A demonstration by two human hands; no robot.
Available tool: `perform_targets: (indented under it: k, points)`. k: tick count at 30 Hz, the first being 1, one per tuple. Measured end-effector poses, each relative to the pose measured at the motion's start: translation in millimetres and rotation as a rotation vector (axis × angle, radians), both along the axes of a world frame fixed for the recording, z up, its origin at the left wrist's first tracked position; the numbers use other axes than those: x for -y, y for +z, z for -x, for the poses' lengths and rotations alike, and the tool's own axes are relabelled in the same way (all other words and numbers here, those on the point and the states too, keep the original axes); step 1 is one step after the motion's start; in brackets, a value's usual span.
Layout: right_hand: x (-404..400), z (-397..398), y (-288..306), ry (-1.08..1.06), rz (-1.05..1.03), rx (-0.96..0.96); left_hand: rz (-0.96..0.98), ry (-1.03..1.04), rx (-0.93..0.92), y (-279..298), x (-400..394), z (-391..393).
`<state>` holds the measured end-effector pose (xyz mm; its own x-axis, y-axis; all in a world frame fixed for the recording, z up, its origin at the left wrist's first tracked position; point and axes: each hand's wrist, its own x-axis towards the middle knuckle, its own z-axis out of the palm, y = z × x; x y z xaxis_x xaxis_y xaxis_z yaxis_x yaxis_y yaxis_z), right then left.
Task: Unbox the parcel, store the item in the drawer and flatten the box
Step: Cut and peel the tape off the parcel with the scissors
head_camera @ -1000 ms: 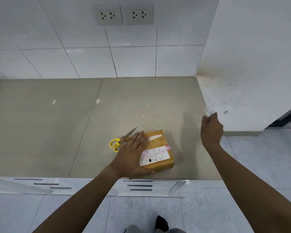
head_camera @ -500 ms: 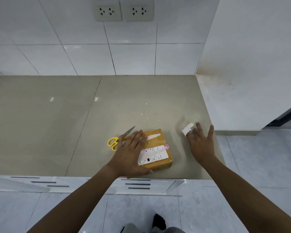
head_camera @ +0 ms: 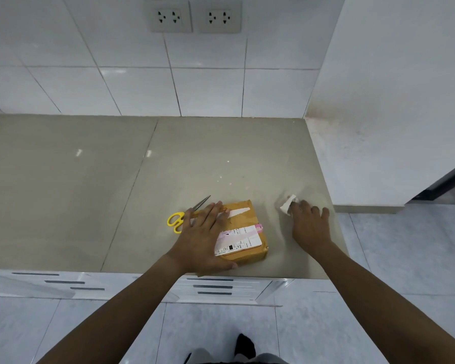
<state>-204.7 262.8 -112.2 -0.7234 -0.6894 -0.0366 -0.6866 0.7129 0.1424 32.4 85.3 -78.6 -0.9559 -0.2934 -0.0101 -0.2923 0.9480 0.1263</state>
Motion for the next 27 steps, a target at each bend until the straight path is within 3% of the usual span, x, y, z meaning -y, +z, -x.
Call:
perform_targets:
  k: [5,13,17,19,22,27]
  points:
    - [-7,12,-3,-0.057,0.152,0.039,-0.003,0.004,0.011,1,1,1]
    - [-16,39,4,-0.11,0.126,0.3,-0.01,0.004,0.021,3,1,2]
    - [2,29,11,-0.187,-0.049,0.19,-0.024,0.005,0.027,1,3,3]
    - [12,12,14,-0.245,0.062,0.054,-0.031,0.013,0.042,0,4,3]
    - [21,-13,14,-0.094,0.289,-0.091,-0.029,0.011,0.051,-1,4,3]
    - [27,-52,18,0.031,0.719,0.019,-0.061,0.02,0.035,2,4,3]
